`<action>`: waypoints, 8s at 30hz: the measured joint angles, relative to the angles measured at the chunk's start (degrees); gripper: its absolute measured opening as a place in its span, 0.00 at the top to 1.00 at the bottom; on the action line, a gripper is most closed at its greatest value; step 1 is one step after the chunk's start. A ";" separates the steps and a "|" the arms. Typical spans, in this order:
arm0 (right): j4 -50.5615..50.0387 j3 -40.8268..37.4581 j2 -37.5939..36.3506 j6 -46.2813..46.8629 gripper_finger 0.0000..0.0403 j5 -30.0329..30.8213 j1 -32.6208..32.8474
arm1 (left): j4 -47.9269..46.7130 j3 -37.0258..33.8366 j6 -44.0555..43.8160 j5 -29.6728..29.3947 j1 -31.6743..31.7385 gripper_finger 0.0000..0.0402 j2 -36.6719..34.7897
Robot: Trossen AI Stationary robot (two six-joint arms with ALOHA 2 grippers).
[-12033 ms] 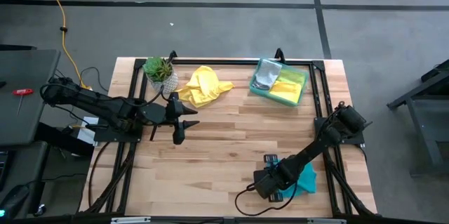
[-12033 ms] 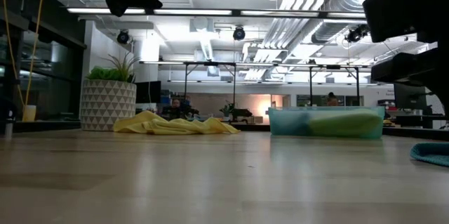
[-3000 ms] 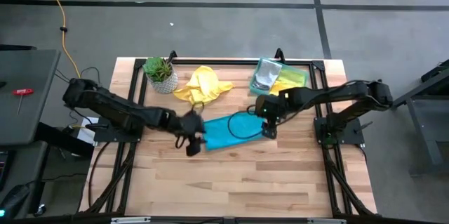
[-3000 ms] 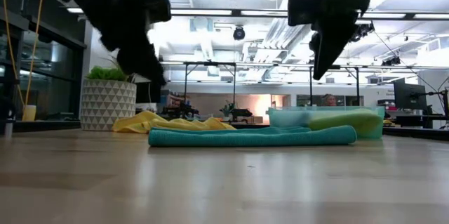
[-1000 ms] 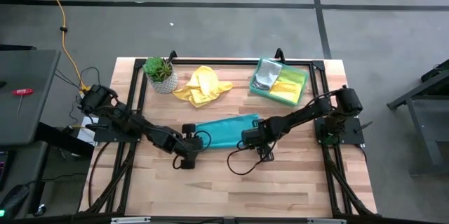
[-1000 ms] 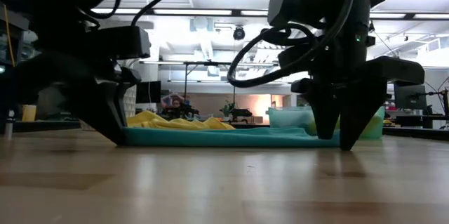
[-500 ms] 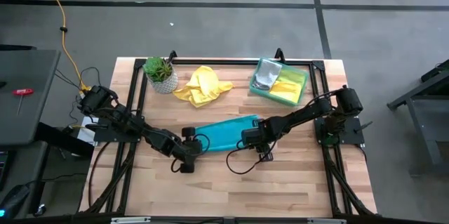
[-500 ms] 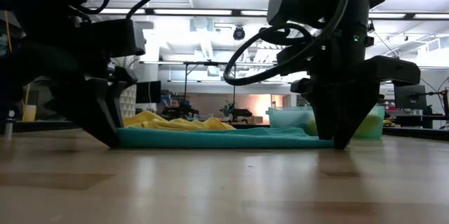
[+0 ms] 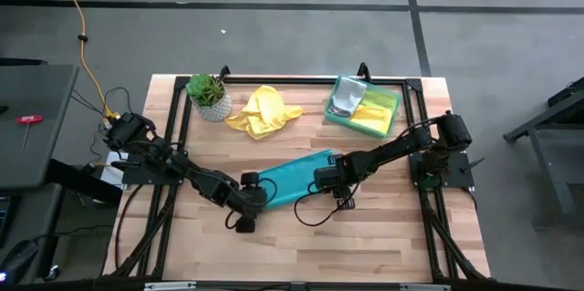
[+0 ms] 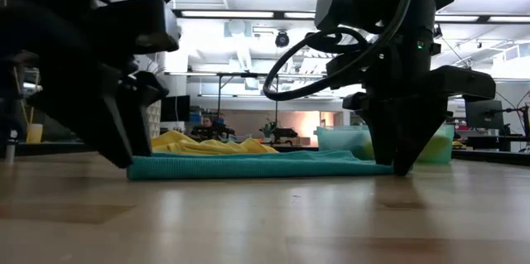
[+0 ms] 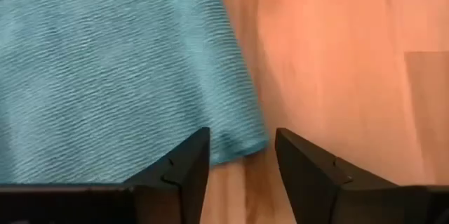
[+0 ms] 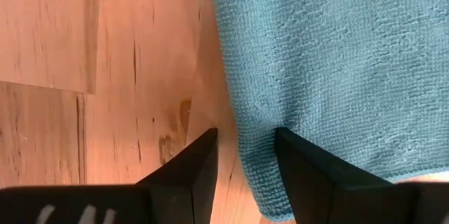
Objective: Fold microfiber towels
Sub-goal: Fold the blue towel
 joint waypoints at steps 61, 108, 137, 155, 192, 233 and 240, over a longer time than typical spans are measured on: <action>6.06 0.00 -0.04 16.31 0.67 0.27 3.62 | -9.06 2.71 6.39 -1.07 -0.09 0.99 3.92; -3.03 5.20 -6.10 10.95 1.00 -11.18 -1.76 | -18.18 2.25 -20.01 5.04 -1.65 1.00 -12.76; -0.79 5.14 -6.49 24.05 1.00 -3.77 -10.27 | -23.92 2.27 -37.19 -6.60 1.66 0.98 -10.03; -0.81 5.11 -6.47 23.90 1.00 -2.96 -10.25 | -30.62 2.32 -47.41 -9.24 -0.02 0.74 -10.08; -7.11 4.94 -6.52 24.51 0.55 2.37 -14.88 | -27.20 2.06 -26.28 -21.51 -2.41 0.47 -20.02; 51.35 -24.01 -7.34 64.03 0.49 -8.63 -13.11 | 7.41 -25.38 -31.40 -4.04 8.33 1.00 -19.54; 51.31 -23.71 -6.77 66.76 0.49 -7.70 -12.32 | 7.81 -25.53 -30.93 -5.05 8.33 1.00 -19.47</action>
